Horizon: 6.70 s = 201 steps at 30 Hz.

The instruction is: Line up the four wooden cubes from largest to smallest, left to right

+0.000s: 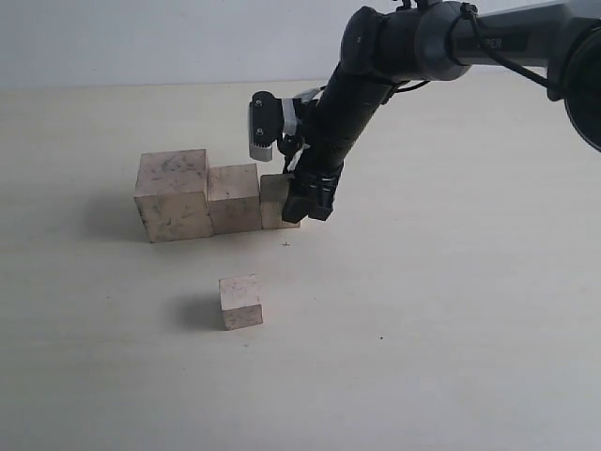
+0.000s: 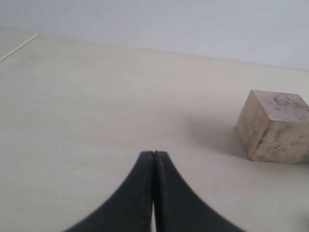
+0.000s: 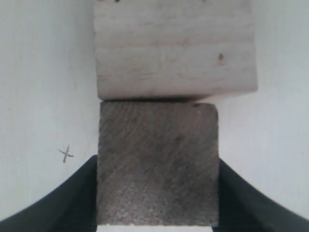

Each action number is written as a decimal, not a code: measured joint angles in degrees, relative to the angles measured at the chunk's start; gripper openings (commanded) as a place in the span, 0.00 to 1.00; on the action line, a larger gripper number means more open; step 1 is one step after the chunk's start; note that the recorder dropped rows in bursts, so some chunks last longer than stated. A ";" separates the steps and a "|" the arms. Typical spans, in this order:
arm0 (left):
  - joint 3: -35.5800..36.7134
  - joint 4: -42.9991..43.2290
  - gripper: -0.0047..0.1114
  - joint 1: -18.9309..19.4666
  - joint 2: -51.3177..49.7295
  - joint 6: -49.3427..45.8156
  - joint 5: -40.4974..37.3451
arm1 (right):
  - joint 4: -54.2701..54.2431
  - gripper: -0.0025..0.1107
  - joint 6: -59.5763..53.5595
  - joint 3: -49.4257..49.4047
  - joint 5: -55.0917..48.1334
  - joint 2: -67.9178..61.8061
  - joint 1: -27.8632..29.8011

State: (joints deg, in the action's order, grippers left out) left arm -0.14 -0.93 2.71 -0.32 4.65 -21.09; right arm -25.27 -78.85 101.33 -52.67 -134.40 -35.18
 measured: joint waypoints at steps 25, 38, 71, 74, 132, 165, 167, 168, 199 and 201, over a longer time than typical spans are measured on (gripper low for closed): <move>0.00 0.00 0.04 0.00 0.00 0.00 0.00 | 3.89 0.02 4.92 0.19 1.96 0.00 -0.23; 0.00 0.00 0.04 0.00 0.00 0.00 0.00 | -0.28 0.02 -3.29 0.19 0.52 -0.08 0.01; 0.00 0.00 0.04 0.00 0.00 0.00 0.00 | -3.60 0.62 5.59 0.05 1.23 -1.35 0.01; 0.00 0.00 0.04 0.00 0.00 0.00 0.00 | -3.21 0.62 7.71 -0.17 1.93 -1.73 0.01; 0.00 0.00 0.04 0.00 0.00 0.00 0.00 | 14.84 0.48 50.26 -0.40 -2.11 3.41 0.01; 0.00 0.00 0.04 0.00 0.00 0.00 0.00 | 8.40 0.47 64.21 -0.40 -16.35 12.12 -0.09; 0.00 0.00 0.04 0.00 0.00 0.00 0.00 | 3.43 0.47 65.16 -0.40 -16.64 14.04 -0.09; 0.00 0.00 0.04 0.00 0.00 0.00 0.00 | 1.24 0.47 65.28 -0.40 -16.78 14.84 -0.09; 0.00 0.00 0.04 0.00 0.00 0.00 0.00 | 11.87 0.39 92.22 -15.87 -9.75 19.14 -21.07; 0.00 0.00 0.04 0.00 0.00 0.00 0.00 | 11.99 0.50 92.98 -15.88 -9.62 18.70 -21.07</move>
State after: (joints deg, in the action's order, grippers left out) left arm -0.14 -0.93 2.71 -0.32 4.65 -21.09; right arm -13.29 14.13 85.46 -62.29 -115.69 -56.25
